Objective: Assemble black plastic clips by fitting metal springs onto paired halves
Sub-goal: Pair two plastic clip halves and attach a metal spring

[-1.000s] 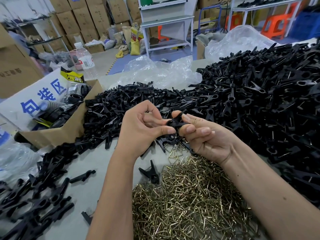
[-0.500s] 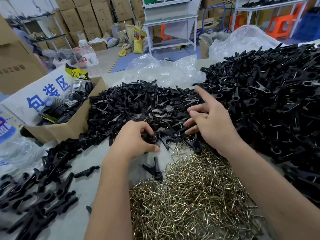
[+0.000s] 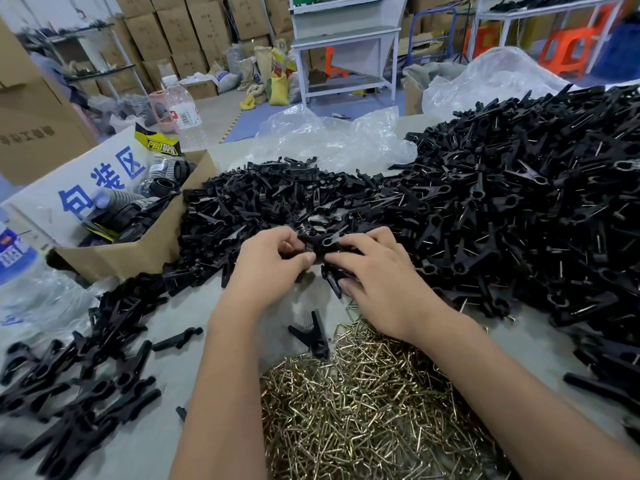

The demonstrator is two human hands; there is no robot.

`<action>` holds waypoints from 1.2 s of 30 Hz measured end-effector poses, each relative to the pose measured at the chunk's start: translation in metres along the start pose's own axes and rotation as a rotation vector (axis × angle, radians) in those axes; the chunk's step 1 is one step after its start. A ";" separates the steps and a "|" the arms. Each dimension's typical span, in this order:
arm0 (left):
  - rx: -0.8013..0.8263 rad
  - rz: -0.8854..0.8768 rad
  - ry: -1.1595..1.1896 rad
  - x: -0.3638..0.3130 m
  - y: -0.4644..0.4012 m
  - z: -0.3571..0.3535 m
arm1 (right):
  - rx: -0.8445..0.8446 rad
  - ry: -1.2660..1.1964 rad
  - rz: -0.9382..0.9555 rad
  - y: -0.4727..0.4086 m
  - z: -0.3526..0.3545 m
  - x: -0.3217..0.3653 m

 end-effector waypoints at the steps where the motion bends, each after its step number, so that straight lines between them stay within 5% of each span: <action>1: 0.024 -0.005 0.096 -0.002 0.001 -0.001 | -0.053 -0.064 -0.006 0.000 0.005 0.000; 7: 0.305 -0.106 0.458 -0.023 0.009 -0.017 | -0.233 -0.400 0.037 0.000 0.029 0.003; 13: 0.181 -0.066 0.392 -0.014 0.006 -0.012 | -0.409 -0.594 -0.140 0.008 0.043 -0.020; 22: -0.188 -0.059 0.409 0.000 -0.002 0.013 | -0.347 -0.870 -0.325 0.007 0.031 -0.036; 27: -0.019 -0.057 0.746 -0.010 0.000 -0.001 | -0.359 -1.036 -0.325 0.005 0.028 -0.038; 36: 0.102 -0.063 0.770 -0.030 0.004 -0.022 | -0.199 -0.980 -0.258 0.000 0.026 -0.035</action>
Point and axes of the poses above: each hand's wrist, its own y-axis away from the middle knuckle, its own z-axis out of the back of the hand, x = y × z, the point moved 7 cm from there along -y, towards the middle knuckle, and after that the axes turned 4 degrees about x, right-handed, at the moved point
